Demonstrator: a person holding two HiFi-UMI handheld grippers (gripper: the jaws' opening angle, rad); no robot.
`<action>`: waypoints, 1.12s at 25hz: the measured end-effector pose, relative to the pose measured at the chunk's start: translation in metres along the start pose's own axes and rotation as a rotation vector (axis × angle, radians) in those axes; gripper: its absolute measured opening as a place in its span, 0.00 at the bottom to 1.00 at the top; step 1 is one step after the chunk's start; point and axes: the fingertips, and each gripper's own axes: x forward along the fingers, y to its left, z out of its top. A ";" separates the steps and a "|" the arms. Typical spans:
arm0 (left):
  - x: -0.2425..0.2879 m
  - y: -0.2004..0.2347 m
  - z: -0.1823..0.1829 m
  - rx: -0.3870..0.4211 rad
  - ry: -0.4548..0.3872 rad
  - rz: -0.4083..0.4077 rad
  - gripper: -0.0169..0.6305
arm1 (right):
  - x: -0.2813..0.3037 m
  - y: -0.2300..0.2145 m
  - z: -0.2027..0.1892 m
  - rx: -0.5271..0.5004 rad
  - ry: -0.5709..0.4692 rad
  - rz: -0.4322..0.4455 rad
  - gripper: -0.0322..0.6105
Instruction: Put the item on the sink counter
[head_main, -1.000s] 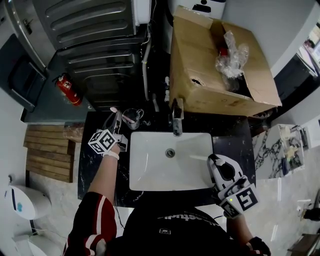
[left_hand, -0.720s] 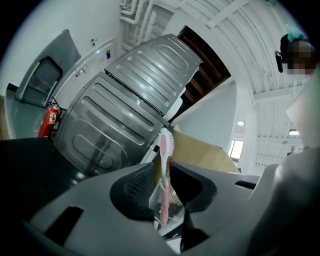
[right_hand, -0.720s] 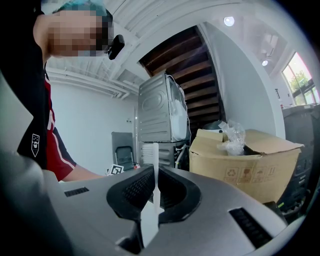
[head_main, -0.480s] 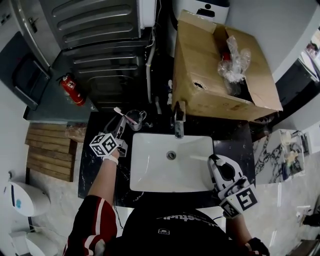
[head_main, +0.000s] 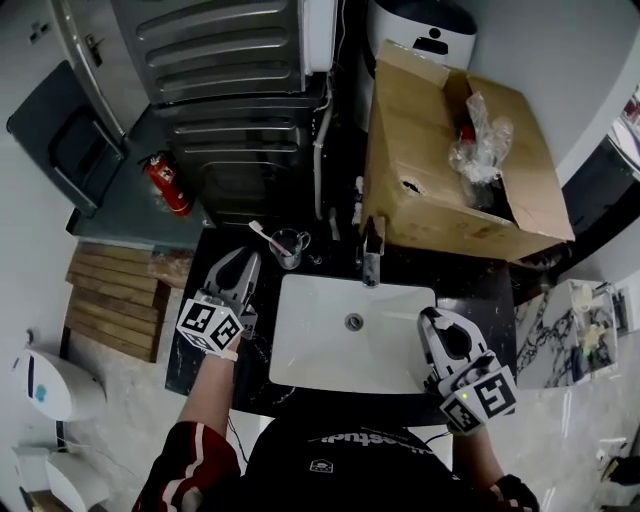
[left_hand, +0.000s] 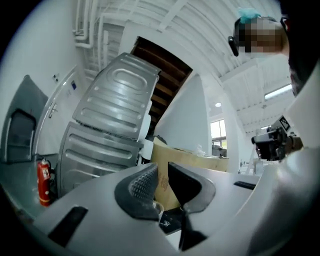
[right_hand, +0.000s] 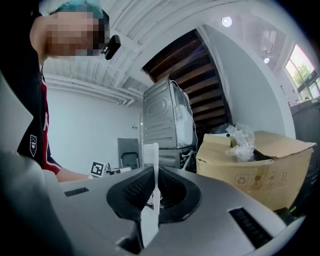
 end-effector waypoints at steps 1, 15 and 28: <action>-0.003 -0.011 0.013 0.043 -0.011 -0.015 0.14 | 0.003 0.002 0.002 -0.001 -0.006 0.010 0.13; -0.056 -0.112 0.085 0.242 -0.043 -0.131 0.05 | 0.036 0.029 0.015 -0.007 -0.057 0.126 0.13; -0.116 -0.082 0.070 0.207 0.014 -0.055 0.05 | 0.155 0.055 -0.001 -0.045 -0.036 0.241 0.13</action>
